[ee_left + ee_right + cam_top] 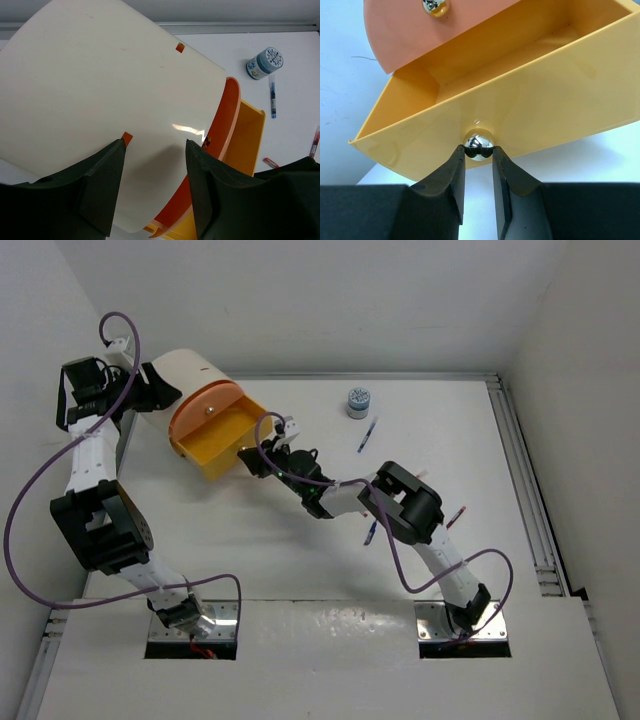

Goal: Sort the stationery into containers
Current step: Open the drawer in the storage box.

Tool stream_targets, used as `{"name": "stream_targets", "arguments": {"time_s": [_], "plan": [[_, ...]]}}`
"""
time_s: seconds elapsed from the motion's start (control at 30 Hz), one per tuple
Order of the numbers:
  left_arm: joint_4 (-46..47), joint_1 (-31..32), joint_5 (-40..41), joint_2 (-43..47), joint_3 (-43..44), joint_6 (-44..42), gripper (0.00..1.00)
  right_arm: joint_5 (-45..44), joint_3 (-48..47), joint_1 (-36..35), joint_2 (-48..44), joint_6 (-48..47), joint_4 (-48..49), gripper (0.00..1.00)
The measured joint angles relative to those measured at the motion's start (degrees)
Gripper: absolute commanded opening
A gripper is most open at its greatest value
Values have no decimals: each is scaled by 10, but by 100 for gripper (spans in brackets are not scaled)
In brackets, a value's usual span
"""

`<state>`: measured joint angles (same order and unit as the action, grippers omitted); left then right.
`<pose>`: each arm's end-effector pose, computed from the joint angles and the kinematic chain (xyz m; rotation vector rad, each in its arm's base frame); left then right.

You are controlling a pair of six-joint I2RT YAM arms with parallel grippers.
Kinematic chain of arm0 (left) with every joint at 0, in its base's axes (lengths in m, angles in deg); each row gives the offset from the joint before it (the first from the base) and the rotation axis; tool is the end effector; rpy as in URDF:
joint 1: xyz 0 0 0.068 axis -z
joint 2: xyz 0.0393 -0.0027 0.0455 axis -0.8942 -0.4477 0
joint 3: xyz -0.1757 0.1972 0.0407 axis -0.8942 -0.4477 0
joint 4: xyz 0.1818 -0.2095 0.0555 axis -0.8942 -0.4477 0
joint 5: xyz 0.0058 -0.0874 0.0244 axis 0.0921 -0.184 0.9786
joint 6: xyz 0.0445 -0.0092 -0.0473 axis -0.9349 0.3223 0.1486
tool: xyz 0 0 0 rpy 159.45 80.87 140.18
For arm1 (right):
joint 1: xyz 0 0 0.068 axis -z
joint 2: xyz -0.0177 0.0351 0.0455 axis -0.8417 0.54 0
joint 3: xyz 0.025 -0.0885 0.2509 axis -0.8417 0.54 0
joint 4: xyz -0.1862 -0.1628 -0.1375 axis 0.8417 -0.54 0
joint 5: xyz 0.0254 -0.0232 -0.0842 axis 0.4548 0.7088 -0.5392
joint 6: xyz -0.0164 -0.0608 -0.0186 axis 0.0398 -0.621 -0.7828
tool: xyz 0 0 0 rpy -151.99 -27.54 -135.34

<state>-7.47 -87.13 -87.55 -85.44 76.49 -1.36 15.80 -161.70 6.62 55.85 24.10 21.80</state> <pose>0.3919 0.1331 0.3312 -0.0070 1.9604 -0.5564 0.3306 0.3955 0.1248 -0.1133 1.5894 1.1352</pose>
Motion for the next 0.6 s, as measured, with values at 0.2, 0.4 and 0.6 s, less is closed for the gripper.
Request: {"name": "stream_targets", "arguments": {"time_s": [0.2, 0.4, 0.6], "plan": [[-4, 0, -5, -3, 5, 0, 61, 3, 25, 3, -15, 0, 6, 0], [-47, 3, -19, -8, 33, -29, 69, 5, 27, 3, -15, 0, 8, 0], [-130, 23, -12, -18, 80, -117, 85, 6, 27, 3, -15, 0, 8, 0]]}}
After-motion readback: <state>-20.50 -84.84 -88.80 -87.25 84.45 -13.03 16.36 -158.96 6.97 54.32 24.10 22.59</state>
